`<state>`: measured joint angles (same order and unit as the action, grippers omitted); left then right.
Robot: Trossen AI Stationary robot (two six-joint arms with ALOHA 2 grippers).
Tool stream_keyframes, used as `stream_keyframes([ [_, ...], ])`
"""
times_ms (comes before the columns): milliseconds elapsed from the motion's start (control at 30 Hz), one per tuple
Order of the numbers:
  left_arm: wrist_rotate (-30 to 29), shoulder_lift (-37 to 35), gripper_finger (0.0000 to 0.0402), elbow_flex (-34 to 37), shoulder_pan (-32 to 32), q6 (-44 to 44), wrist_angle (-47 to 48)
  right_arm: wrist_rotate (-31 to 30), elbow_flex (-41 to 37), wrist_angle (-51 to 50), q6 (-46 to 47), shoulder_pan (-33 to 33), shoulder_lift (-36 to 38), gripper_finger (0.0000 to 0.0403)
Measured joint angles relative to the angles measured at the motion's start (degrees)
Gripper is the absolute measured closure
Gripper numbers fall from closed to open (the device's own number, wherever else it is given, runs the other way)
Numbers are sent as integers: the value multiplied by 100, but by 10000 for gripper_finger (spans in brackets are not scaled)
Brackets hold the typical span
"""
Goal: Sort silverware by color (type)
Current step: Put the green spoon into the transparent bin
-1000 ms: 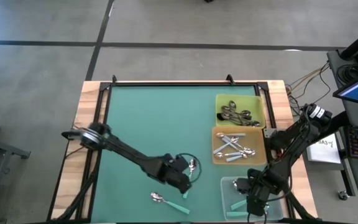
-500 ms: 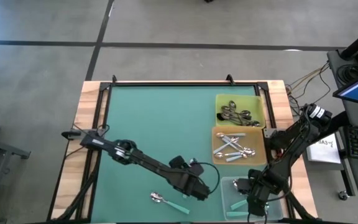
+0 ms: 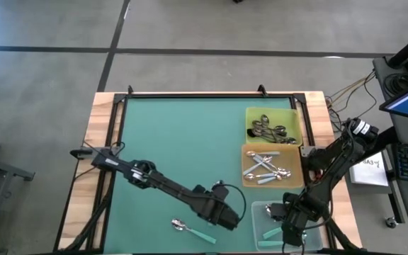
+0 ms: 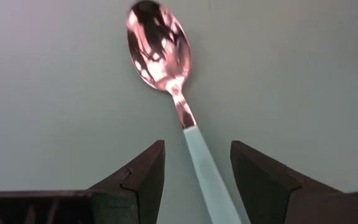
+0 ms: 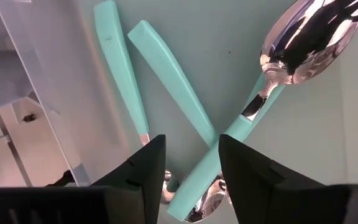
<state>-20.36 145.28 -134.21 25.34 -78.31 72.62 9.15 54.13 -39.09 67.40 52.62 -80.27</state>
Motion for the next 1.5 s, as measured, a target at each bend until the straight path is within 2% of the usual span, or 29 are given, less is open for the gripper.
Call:
stream_keyframes([
  [167, 489, 253, 237, 3, -5, 72, -294, -4, 0, -2, -38, 0, 0, 263],
  [333, 533, 383, 239, -11, 2, 162, -263, -4, 0, -1, 3, 0, 0, 269],
  [400, 533, 434, 247, -21, -12, 468, -253, -4, 0, -2, 2, 2, 0, 271],
  [500, 697, 557, 279, -31, -49, 827, -233, -7, -1, -40, -52, 2, 0, 271],
  [667, 1068, 698, 373, -39, -87, 950, -366, -13, -4, -113, -30, 2, 0, 269],
  [900, 1259, 669, 372, -21, -114, 729, -455, -538, -4, -83, 393, 27, -49, 275],
  [1100, 1249, 583, 372, 0, -93, 407, -402, -572, -4, -90, 424, 160, -72, 273],
  [1300, 1220, 410, 372, 2, -79, 390, 112, -639, -4, -89, 561, 476, -74, 278],
  [1500, 1172, 316, 372, 26, -76, 562, 490, -1355, -26, -87, 1295, 915, -74, 280],
])
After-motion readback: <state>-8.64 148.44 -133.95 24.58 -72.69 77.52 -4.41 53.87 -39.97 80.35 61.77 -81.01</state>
